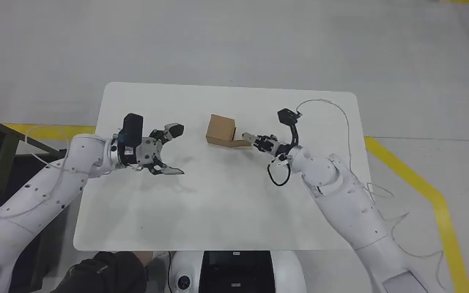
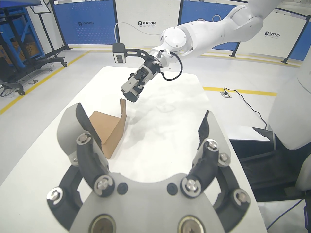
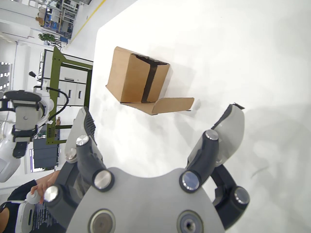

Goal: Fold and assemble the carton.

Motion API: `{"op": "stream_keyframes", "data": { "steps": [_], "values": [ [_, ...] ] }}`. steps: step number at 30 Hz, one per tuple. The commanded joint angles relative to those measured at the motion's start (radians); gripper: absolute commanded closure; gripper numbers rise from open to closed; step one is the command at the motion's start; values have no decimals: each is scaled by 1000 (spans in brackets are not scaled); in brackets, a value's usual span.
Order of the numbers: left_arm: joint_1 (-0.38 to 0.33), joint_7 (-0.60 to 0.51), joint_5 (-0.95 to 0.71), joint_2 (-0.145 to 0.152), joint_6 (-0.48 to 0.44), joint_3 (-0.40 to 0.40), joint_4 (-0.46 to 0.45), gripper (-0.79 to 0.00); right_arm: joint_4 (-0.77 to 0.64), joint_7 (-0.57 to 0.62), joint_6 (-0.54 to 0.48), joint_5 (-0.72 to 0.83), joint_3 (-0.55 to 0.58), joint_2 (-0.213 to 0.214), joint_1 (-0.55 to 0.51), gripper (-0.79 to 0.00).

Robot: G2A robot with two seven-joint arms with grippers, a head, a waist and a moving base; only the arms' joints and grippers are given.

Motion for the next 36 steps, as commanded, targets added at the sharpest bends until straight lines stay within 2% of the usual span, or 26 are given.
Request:
{"op": "stream_keyframes", "data": {
  "steps": [1,3,4,6,7,8,14,16,19,26,28,36],
  "values": [
    [9,0,0,3,0,-7,-7,-785,5,12,24,0,-13,-5,11,-646],
    [17,1,0,6,1,-14,-12,-785,12,1,40,0,-21,-10,19,-637],
    [22,2,0,7,2,-17,-14,-785,20,-4,49,-1,-25,-12,24,-606],
    [29,3,0,10,3,-24,-18,-785,38,-6,66,-1,-33,-17,38,-505],
    [32,3,1,11,3,-27,-20,-785,43,-6,71,-2,-37,-20,43,-413],
    [36,4,1,13,4,-31,-21,-785,48,-4,75,-3,-41,-22,48,-372],
    [59,13,-3,23,13,-56,-31,-785,54,15,76,-1,-45,-26,49,-339],
    [64,12,-3,25,12,-61,-34,-785,55,19,71,-4,-40,-24,43,-277],
    [70,14,-3,26,14,-66,-39,-785,51,28,60,1,-35,-24,33,-228],
    [83,18,1,29,18,-80,-47,-785,22,36,24,-15,-14,-15,-6,-34],
    [85,18,2,30,18,-83,-49,-785,8,27,7,-23,-3,-11,-19,0],
    [92,20,4,30,20,-93,-60,-785,-126,-44,-90,-101,59,12,-110,0]
  ]
}}
